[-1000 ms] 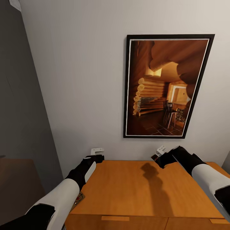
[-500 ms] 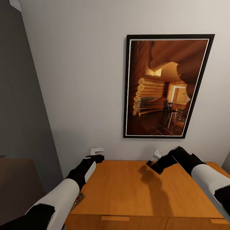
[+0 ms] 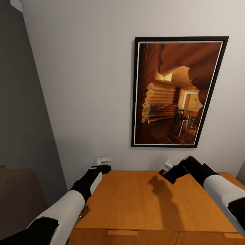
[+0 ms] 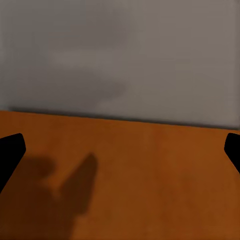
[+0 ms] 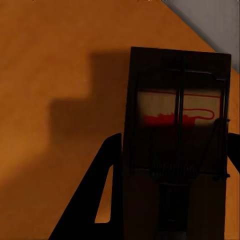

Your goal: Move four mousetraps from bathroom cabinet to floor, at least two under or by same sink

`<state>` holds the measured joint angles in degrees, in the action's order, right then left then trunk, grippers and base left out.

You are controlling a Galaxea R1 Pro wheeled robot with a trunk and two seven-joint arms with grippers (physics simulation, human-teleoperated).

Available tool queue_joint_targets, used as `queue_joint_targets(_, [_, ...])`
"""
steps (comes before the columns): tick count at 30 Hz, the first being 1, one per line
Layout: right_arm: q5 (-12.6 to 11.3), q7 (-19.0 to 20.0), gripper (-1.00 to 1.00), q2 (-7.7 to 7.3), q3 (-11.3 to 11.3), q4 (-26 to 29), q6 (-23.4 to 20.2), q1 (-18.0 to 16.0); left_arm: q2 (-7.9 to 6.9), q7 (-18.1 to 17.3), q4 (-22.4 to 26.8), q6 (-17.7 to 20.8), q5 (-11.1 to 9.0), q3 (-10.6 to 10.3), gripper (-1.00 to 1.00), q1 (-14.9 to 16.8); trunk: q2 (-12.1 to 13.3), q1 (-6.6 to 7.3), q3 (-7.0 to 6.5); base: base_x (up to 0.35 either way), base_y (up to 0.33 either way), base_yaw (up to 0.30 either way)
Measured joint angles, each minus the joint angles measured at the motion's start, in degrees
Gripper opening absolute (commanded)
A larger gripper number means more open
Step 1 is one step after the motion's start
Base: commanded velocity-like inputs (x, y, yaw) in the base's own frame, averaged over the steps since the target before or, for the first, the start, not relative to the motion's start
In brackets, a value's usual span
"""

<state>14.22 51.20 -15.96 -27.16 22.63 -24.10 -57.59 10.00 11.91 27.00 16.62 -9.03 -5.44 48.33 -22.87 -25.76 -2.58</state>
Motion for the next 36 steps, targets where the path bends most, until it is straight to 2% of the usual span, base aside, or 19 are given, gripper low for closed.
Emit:
queue_joint_targets(16, [0.0,0.2,-1.0,0.09,0.0,0.0,0.3,0.0,0.0,0.1,0.5,0.4,0.0,-0.1,1.0,0.0,0.0,0.0,0.0,0.0,0.0,0.0])
queue_joint_targets(18, [0.0,0.2,-1.0,0.09,0.0,0.0,0.3,0.0,0.0,0.1,0.7,0.7,0.0,-0.5,1.0,0.0,0.0,0.0,0.0,0.0,0.0,0.0])
queue_joint_targets(21, [0.0,0.2,-1.0,0.09,0.0,0.0,0.3,0.0,0.0,0.3,1.2,1.9,0.0,-2.5,1.0,0.0,0.0,0.0,0.0,0.0,0.0,0.0])
queue_joint_targets(26, [-0.1,0.2,-1.0,0.09,0.0,0.0,0.3,0.0,0.0,0.5,2.3,9.1,0.0,-7.5,1.0,0.0,0.0,0.0,0.0,0.0,0.0,0.0])
queue_joint_targets(28, [-0.1,0.1,-1.0,0.09,0.0,0.0,0.3,0.0,0.0,0.5,2.6,11.5,0.0,-8.6,1.0,0.0,0.0,0.0,0.0,0.0,0.0,0.0])
queue_joint_targets(34, [-0.1,0.1,-1.0,0.09,0.0,0.0,0.3,0.0,0.0,0.5,3.6,14.9,0.1,-9.5,1.0,0.0,0.0,0.0,0.0,0.0,0.0,0.0])
queue_joint_targets(36, [-0.1,0.1,-1.0,0.09,0.0,0.0,0.3,0.0,0.0,0.5,4.6,18.0,0.2,-9.9,1.0,0.0,0.0,0.0,0.0,0.0,0.0,0.0])
